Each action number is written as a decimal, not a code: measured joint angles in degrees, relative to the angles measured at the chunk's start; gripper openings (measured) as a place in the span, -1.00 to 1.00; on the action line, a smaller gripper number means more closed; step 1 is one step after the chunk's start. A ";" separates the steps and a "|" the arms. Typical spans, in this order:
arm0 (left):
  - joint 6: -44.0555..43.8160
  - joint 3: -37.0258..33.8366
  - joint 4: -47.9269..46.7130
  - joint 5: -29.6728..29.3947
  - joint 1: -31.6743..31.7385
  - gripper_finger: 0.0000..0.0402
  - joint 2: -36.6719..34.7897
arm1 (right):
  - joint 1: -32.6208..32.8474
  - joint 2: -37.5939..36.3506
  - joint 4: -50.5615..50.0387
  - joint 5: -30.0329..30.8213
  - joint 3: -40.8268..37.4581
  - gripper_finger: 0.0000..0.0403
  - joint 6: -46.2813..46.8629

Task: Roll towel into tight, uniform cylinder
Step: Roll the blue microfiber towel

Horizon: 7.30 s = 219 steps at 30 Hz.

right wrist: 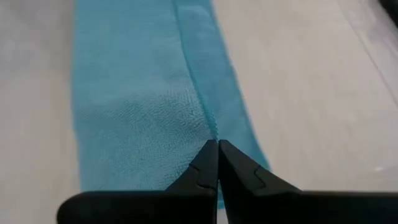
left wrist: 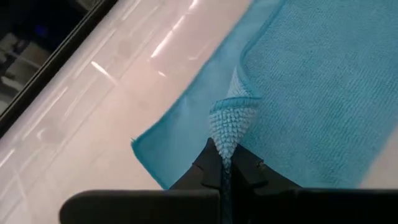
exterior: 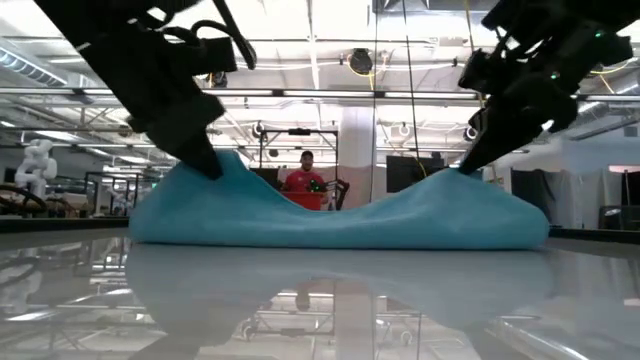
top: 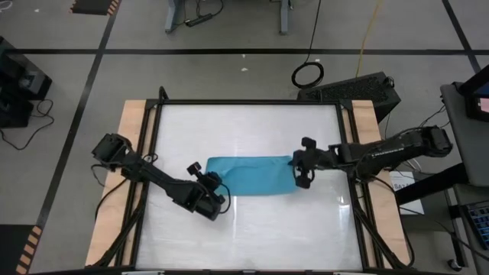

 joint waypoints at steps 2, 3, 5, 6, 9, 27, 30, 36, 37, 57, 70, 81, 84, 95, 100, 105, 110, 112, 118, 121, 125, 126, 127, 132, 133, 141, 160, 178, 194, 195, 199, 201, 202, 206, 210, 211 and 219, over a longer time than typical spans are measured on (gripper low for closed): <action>-0.36 0.00 0.04 -0.03 0.85 -0.98 0.24 | -1.87 0.00 0.37 -0.17 0.00 -1.00 0.08; -0.66 0.00 -0.01 0.03 1.19 -0.98 0.42 | -2.74 0.00 0.51 -0.45 0.00 -1.00 0.09; -0.68 0.00 0.01 0.97 1.90 -0.98 1.00 | -4.20 0.06 0.80 -1.88 0.00 -1.00 -0.09; -0.69 0.00 0.00 1.71 2.19 -0.98 1.33 | -4.86 0.25 1.27 -2.92 0.00 -1.00 -0.47; -1.02 0.00 -0.01 3.42 2.73 -0.98 2.55 | -6.16 1.15 2.08 -4.85 0.00 -1.00 -1.44; -4.68 -0.07 -3.05 1.90 3.49 -0.98 5.09 | -12.29 13.21 7.85 -4.74 0.00 -1.00 -4.44; -4.65 -0.07 -3.21 1.00 4.12 -0.98 5.09 | -12.66 14.18 7.90 -4.77 0.00 -1.00 -4.72; -2.96 -0.07 -3.65 0.79 5.82 -0.98 5.09 | -13.83 13.77 8.01 -4.55 0.02 -1.00 -5.96; -2.88 -0.07 -3.63 0.75 6.13 -0.98 5.09 | -14.24 13.77 7.94 -4.54 0.02 -1.00 -6.06; 3.92 -0.06 -0.92 4.51 10.50 -0.53 5.09 | -16.73 15.28 5.00 -5.65 0.02 -0.89 -5.81; -2.32 1.24 -12.37 2.85 9.22 -0.08 3.45 | -16.70 8.59 1.74 -3.48 0.02 -0.02 -5.81; 8.94 1.47 0.07 2.65 6.15 -0.08 0.22 | -14.38 0.86 2.53 -10.92 0.02 0.07 -5.33; 15.99 -0.57 8.96 5.96 7.76 -0.08 1.79 | -13.14 2.17 3.11 -10.91 0.02 0.03 -5.21; 16.90 -5.05 10.54 8.44 16.05 -0.08 3.37 | -10.55 10.04 4.12 -10.71 0.02 -0.10 -1.52; 17.91 -6.50 11.23 11.16 17.72 -0.08 3.31 | -9.14 15.02 4.59 -10.74 0.02 -0.14 -0.93; 17.89 -7.88 11.44 11.39 17.80 -0.08 3.13 | -8.29 19.86 5.41 -10.76 0.11 -0.18 -0.17; 19.11 -8.07 11.09 11.84 17.90 -0.08 2.65 | -8.27 21.57 5.76 -10.80 0.26 -0.18 0.76; 19.39 -8.12 10.04 11.96 17.88 -0.08 1.81 | -8.27 20.63 5.65 -10.81 0.17 -0.18 1.09; 19.91 -6.00 11.32 12.42 16.52 -0.08 -3.10 | -8.20 14.30 4.24 -11.06 -0.19 -0.18 1.53; 23.65 -6.01 16.18 17.95 14.92 -0.08 -4.20 | -8.20 11.93 4.22 -11.04 -0.04 -0.18 0.19; 27.15 -5.94 21.67 26.80 12.79 -0.08 -3.25 | -8.27 11.88 4.03 -10.76 -0.07 -0.18 -2.15; 27.05 -5.92 22.33 27.23 12.45 -0.08 -2.65 | -8.47 12.37 4.16 -10.76 -0.07 -0.18 -2.58; 26.97 -5.94 22.06 27.26 12.30 -0.08 -2.14 | -8.64 12.83 4.23 -10.72 -0.07 -0.18 -2.83; 25.61 -5.97 21.35 27.22 12.45 -0.08 0.88 | -8.91 15.88 4.73 -10.83 -0.04 -0.18 -2.43; 25.62 -5.98 21.40 27.21 12.74 -0.08 1.55 | -8.72 16.62 4.76 -11.12 -0.04 -0.18 -1.94; 40.77 -5.87 21.32 21.80 15.56 -0.08 2.24 | -2.96 20.72 6.63 -21.42 0.30 -0.18 5.85; 78.26 -3.99 37.53 14.32 28.44 -0.08 1.10 | 16.42 23.33 31.52 -22.38 2.92 -0.18 23.23; 40.27 -1.05 43.83 32.71 13.89 -0.08 5.70 | 6.64 21.44 8.15 -12.60 7.08 -0.18 -13.72; 60.39 -0.94 43.06 31.83 20.15 -0.08 11.21 | 15.78 28.42 24.30 -16.81 2.23 -0.18 7.49; 63.41 -0.94 43.06 31.83 20.51 -0.08 11.21 | 16.80 29.60 27.31 -16.77 2.23 -0.18 9.42; 72.04 -0.90 42.84 31.81 22.18 -0.08 11.19 | 18.90 35.33 35.41 -16.33 4.48 -0.18 14.84; 73.70 -0.93 42.12 31.67 22.58 -0.08 10.56 | 19.15 37.46 35.77 -16.33 6.78 -0.18 15.05; 73.84 -1.01 41.51 31.53 22.69 -0.08 10.08 | 19.26 38.07 35.26 -16.39 7.90 -0.18 14.51; 73.70 -1.25 38.99 31.22 22.21 -0.08 6.07 | 19.43 36.87 28.40 -16.50 12.42 -0.18 9.95; 71.96 -1.07 37.18 31.18 19.11 -0.08 0.03 | 19.55 32.13 16.39 -13.02 17.54 -0.18 3.23; 71.22 -1.11 36.54 31.90 18.10 -0.08 -1.01 | 19.90 30.99 13.32 -11.91 18.45 -0.18 1.64; 70.38 -1.14 33.82 35.39 7.63 -0.08 -1.97 | 25.32 29.26 7.49 -7.43 19.61 -0.18 -6.13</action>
